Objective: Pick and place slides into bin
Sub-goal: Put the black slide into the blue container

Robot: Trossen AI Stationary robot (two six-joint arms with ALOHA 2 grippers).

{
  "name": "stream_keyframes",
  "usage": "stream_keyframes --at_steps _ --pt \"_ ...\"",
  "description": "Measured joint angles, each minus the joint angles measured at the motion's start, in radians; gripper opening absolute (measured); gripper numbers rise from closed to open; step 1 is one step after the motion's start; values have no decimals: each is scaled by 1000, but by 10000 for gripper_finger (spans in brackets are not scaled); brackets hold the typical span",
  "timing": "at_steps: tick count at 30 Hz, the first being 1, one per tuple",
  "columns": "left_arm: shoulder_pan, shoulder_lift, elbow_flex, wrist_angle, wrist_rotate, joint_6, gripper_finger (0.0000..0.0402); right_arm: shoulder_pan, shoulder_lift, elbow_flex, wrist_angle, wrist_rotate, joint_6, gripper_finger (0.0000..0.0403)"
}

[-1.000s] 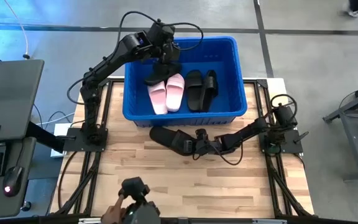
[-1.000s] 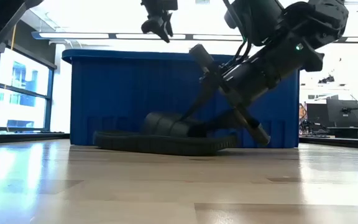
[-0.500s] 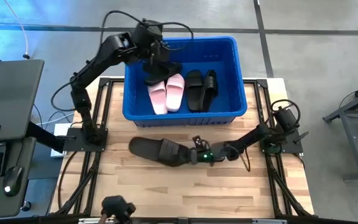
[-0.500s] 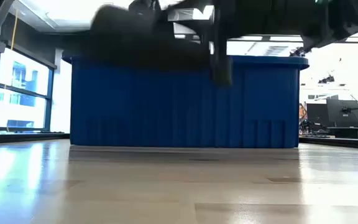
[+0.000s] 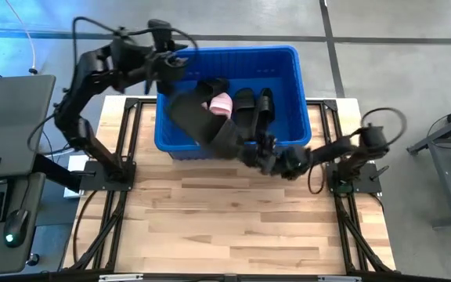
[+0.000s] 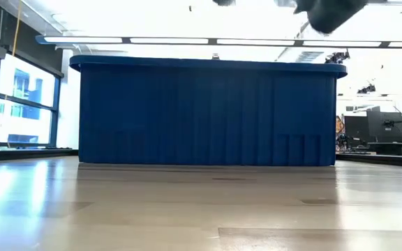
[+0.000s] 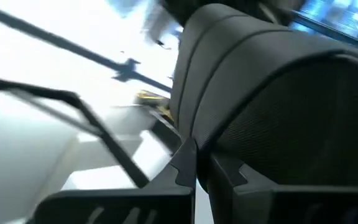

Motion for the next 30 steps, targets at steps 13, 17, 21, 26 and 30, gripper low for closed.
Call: stream_keyframes --at_steps 13,17,21,26,30 --pt "-100 -134 0 -2 -50 -92 150 -360 -242 562 -1801 -56 -247 0" --pt "-102 -163 0 0 -133 -109 150 -469 -194 689 -2058 -66 -269 0" --pt "-101 -180 0 -9 -220 -146 150 -532 -156 712 -2162 -175 -276 0" --pt "-101 -197 0 -24 -209 -165 150 -576 -30 705 -2184 -328 -277 0" --pt "-101 -195 0 -43 -204 -165 150 -574 84 708 -2156 -474 -296 0"
